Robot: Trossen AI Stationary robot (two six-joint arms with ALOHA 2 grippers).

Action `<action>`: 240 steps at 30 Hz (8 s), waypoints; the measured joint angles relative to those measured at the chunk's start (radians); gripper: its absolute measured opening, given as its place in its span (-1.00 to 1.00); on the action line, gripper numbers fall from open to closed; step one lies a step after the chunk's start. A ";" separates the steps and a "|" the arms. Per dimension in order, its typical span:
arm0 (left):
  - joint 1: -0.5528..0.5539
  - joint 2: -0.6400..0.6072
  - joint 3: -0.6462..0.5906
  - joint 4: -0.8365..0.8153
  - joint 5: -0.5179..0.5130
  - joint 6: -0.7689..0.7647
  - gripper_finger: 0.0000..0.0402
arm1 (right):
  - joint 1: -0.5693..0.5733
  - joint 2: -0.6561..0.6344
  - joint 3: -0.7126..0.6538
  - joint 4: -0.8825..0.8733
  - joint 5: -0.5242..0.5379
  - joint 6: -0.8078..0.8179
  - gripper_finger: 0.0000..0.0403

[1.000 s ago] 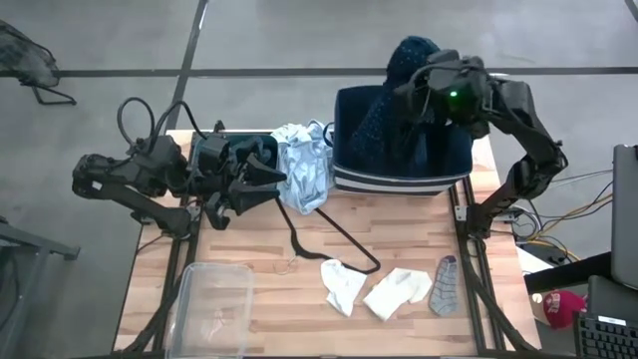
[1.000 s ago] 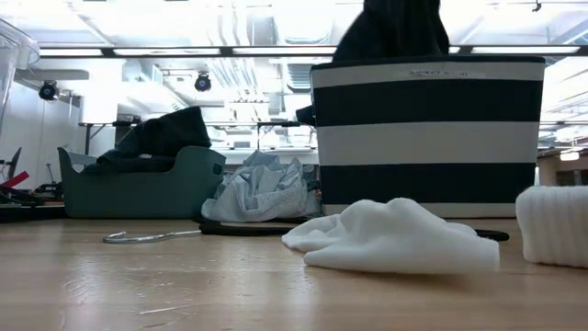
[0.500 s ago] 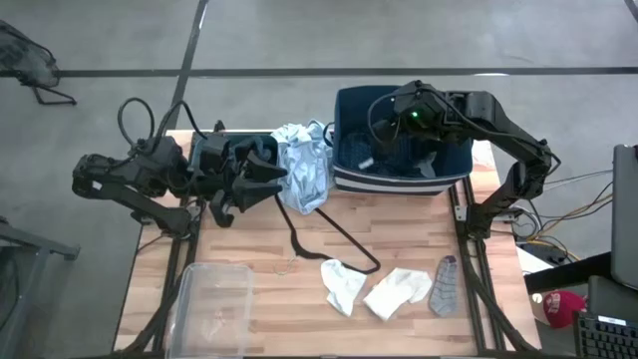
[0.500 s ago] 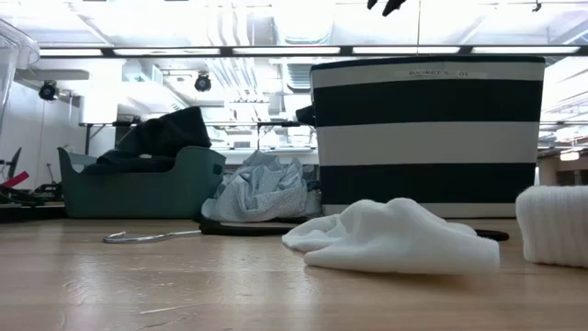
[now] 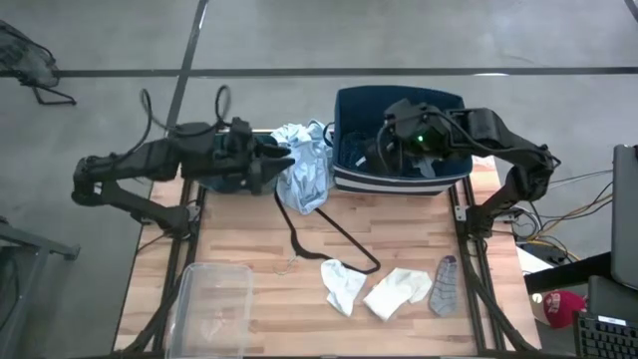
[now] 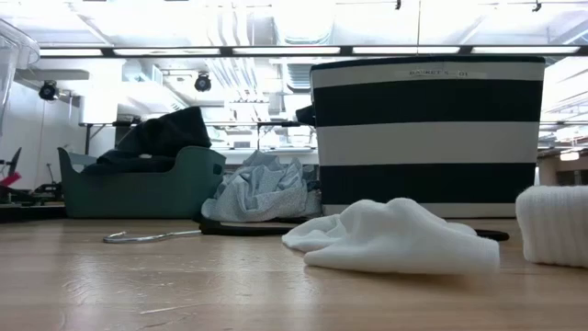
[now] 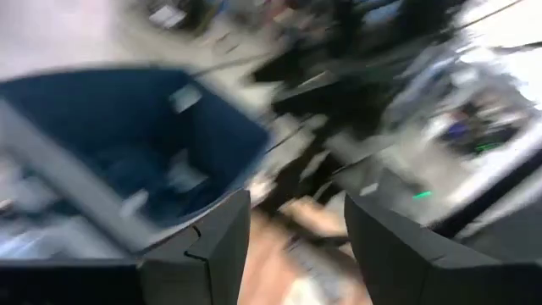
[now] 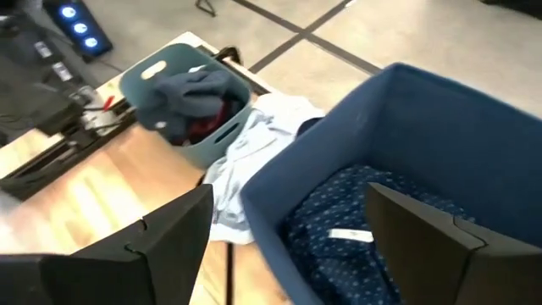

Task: Pick & Place Cloths
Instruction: Put the white shirt into the blue bin, then put the white sock into the transparent bin

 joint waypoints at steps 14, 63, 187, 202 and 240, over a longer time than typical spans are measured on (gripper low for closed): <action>0.185 0.243 0.000 -0.402 0.130 0.077 -0.02 | 0.056 0.000 -0.002 0.002 0.038 0.073 0.62; 0.316 0.671 0.001 -0.432 0.205 0.345 -0.98 | 0.065 0.002 -0.003 -0.010 0.027 0.035 0.32; 0.158 0.100 0.375 -0.256 0.513 0.011 -0.19 | -0.096 -0.090 0.238 0.476 0.430 -0.714 -0.95; 0.158 0.102 0.374 -0.242 0.503 0.020 -0.19 | -0.095 0.064 0.195 -0.266 0.173 -0.147 -0.89; 0.158 0.104 0.250 -0.209 0.503 -0.019 -0.19 | 0.351 0.135 -0.243 -0.060 -0.236 0.039 0.18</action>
